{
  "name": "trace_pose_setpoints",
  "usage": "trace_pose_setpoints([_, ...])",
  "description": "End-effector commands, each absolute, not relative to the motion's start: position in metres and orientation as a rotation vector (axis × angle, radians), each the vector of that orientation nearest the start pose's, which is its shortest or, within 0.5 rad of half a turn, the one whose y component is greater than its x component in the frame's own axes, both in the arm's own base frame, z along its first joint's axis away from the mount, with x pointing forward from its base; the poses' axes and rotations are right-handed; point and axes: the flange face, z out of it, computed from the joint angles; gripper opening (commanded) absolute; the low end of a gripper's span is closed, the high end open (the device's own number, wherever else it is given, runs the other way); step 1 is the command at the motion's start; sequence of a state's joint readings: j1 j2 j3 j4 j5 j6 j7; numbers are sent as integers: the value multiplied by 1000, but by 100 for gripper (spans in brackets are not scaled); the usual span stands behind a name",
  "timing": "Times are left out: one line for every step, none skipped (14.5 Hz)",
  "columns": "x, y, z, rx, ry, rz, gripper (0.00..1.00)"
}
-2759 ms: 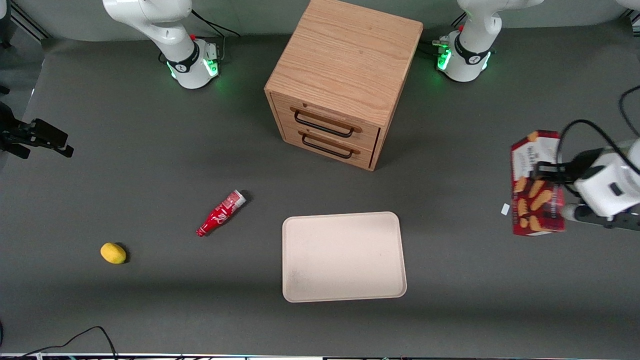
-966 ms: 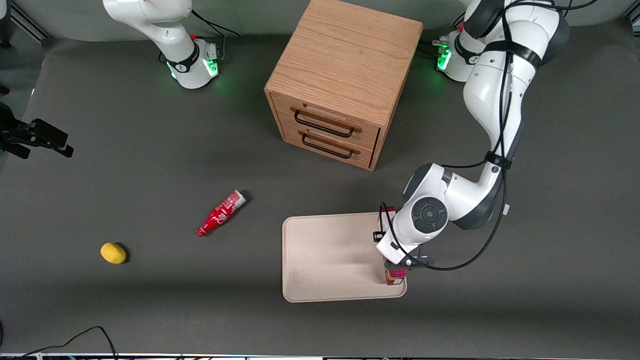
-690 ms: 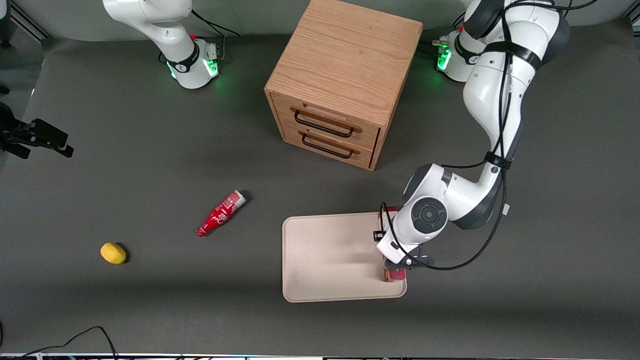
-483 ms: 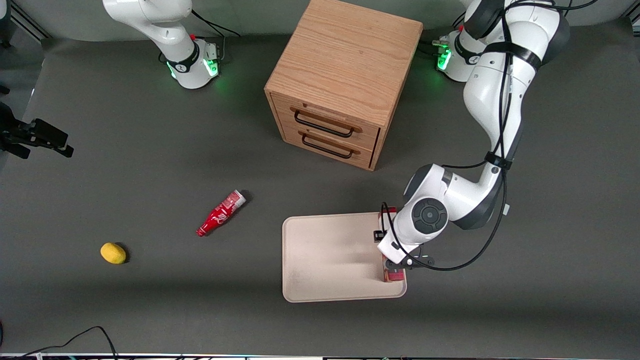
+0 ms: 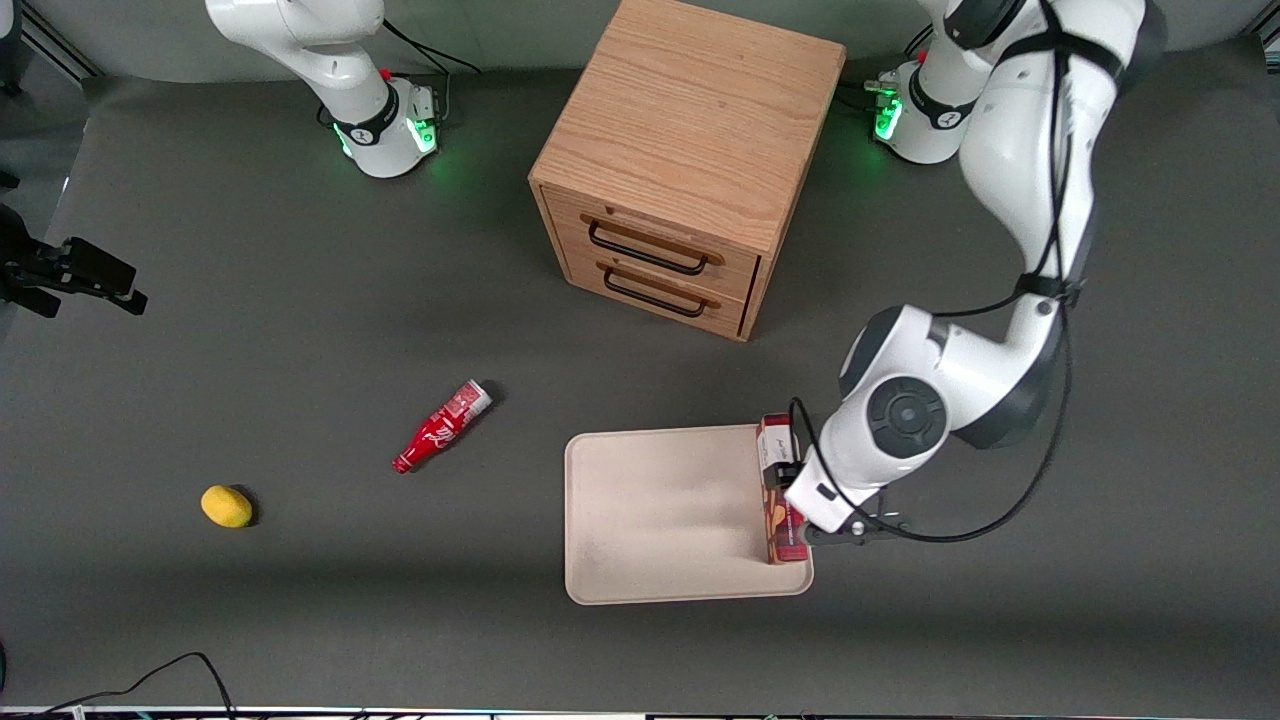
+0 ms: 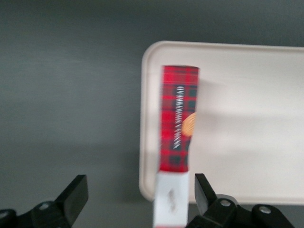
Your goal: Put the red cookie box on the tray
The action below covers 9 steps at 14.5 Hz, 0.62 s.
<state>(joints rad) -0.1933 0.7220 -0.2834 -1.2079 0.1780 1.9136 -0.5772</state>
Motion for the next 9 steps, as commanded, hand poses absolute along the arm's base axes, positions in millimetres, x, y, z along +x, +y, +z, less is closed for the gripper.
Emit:
trace_pose_setpoints([664, -232, 460, -3136, -199, 27, 100])
trace_pose_setpoints([649, -210, 494, -3143, -159, 64, 100])
trace_pose_setpoints([636, -176, 524, -3153, -127, 114, 100])
trace_pose_setpoints([622, -142, 550, -3169, -90, 159, 100])
trace_pose_setpoints([607, -112, 577, -3178, -61, 177, 100])
trace_pose_setpoints([590, -91, 595, -3173, -44, 199, 100])
trace_pose_setpoints([572, -73, 610, -3169, -23, 230, 100])
trace_pose_setpoints([552, -51, 620, -3170, -29, 247, 100])
trace_pose_setpoints([529, -35, 626, -3177, -37, 245, 100])
